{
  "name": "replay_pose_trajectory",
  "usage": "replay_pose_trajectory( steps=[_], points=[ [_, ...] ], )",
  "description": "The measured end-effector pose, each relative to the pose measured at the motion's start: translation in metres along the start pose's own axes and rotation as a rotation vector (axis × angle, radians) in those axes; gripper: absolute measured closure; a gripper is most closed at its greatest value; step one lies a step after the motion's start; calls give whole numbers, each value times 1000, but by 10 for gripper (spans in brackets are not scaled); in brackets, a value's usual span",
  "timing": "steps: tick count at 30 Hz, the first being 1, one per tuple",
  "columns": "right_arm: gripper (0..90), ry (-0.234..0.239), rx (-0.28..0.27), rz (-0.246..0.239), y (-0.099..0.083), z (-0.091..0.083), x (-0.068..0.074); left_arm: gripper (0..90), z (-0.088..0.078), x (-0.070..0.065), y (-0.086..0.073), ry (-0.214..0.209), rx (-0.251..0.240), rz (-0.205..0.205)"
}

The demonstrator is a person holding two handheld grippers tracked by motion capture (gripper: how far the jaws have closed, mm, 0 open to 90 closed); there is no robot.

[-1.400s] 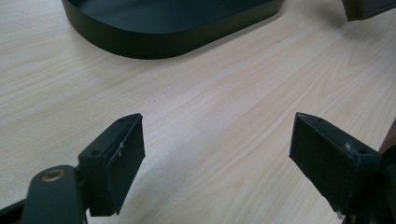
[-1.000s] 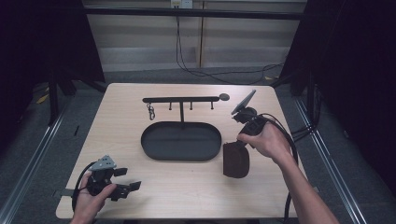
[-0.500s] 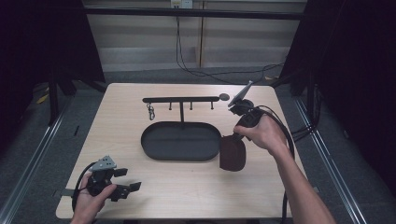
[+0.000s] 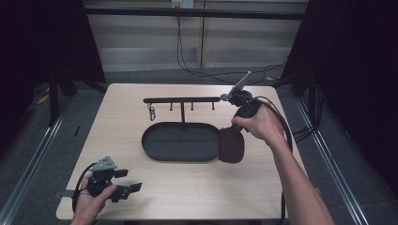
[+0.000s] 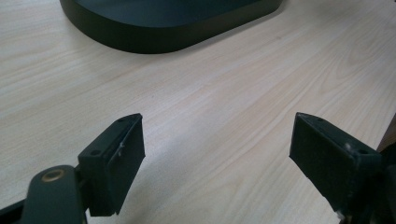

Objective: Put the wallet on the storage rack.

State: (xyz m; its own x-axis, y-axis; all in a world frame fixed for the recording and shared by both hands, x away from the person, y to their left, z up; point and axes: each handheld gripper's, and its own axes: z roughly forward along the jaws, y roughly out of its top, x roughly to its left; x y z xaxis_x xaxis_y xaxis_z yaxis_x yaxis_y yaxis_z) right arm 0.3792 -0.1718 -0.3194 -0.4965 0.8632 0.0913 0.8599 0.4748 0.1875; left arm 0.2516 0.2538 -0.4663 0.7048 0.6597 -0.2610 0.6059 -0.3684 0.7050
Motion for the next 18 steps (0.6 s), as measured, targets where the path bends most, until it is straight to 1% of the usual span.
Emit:
replay_pose_trajectory(
  steps=[5, 8, 14, 18],
  points=[
    [727, 3, -19, -2, 10, -5, 3, 178, 0, 1, 0, -7, -2, -3],
    [728, 7, -38, 4, 15, -7, 3, 178, -1, 1, 0, -7, -1, 3],
    [729, 48, -76, 26, 19, 1, -1, 178, 1, 0, 0, -10, 4, -3],
    [730, 69, -89, 38, 20, 9, -5, 177, 0, 0, 0, -11, -1, -7]
  ],
)
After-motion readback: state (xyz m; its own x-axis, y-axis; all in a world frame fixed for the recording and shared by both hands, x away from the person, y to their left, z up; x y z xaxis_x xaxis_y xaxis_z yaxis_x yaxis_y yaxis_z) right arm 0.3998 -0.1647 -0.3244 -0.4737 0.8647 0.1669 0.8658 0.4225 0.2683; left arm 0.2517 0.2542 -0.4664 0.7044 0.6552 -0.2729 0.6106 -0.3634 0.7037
